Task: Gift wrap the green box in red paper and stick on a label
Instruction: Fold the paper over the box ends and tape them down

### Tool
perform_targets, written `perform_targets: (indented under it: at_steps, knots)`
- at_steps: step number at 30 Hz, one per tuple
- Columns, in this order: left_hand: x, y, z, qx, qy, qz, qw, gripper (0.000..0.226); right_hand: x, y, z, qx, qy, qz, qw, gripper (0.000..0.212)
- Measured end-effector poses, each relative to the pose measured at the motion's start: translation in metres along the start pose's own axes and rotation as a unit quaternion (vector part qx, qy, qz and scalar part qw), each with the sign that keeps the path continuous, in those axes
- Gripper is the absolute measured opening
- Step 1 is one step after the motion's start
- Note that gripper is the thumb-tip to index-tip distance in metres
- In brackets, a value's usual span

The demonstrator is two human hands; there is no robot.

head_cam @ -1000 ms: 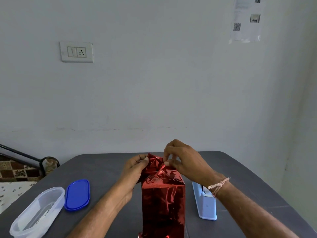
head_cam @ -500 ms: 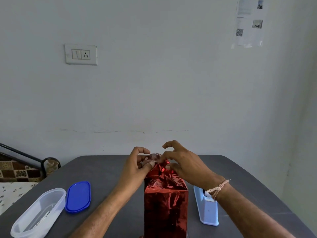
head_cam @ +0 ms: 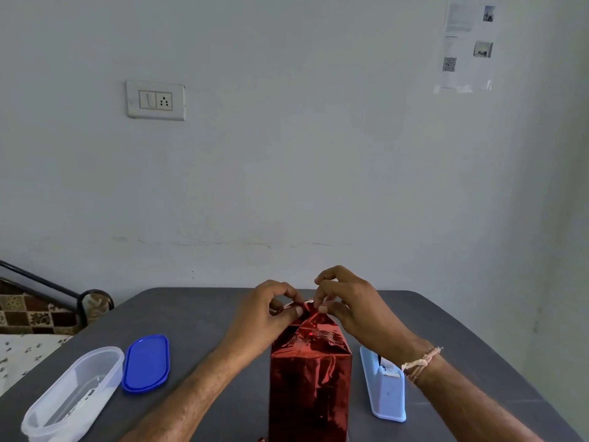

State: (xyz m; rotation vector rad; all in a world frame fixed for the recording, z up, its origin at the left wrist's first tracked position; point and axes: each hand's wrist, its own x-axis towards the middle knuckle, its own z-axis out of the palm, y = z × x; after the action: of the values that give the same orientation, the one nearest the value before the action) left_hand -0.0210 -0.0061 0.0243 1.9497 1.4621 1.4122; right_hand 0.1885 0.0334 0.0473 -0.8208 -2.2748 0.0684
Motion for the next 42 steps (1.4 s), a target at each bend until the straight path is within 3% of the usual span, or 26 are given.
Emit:
perform_targets:
  at_steps: [10, 15, 17, 22, 28, 35, 42]
  knots:
    - [-0.002, 0.001, 0.005, -0.069, 0.025, -0.012, 0.997, 0.009, -0.007, 0.004, 0.004, -0.056, -0.028, 0.0, 0.998, 0.016]
    - [-0.002, 0.003, 0.007, -0.131, 0.026, -0.034, 0.99, 0.004, -0.009, 0.003, 0.009, -0.071, -0.034, 0.013, 0.997, 0.049]
    - [-0.004, 0.004, 0.006, -0.172, 0.018, -0.059, 0.983, 0.012, -0.01, 0.002, 0.01, -0.052, -0.026, 0.031, 0.998, 0.054]
    - [-0.002, 0.002, 0.005, -0.204, 0.011, -0.085, 0.975, 0.023, -0.011, 0.001, 0.013, 0.008, -0.004, 0.049, 0.999, 0.027]
    - [-0.001, 0.003, 0.008, -0.214, 0.029, -0.084, 0.973, 0.017, -0.014, -0.008, 0.011, 0.024, 0.039, 0.031, 0.998, 0.041]
    - [0.002, 0.003, 0.007, -0.214, 0.035, -0.083, 0.973, 0.018, -0.012, -0.009, 0.009, -0.09, 0.024, 0.015, 0.996, 0.02]
    - [0.005, 0.001, 0.007, -0.212, 0.028, -0.098, 0.972, 0.034, -0.012, -0.009, 0.011, -0.036, 0.078, 0.057, 0.995, 0.025]
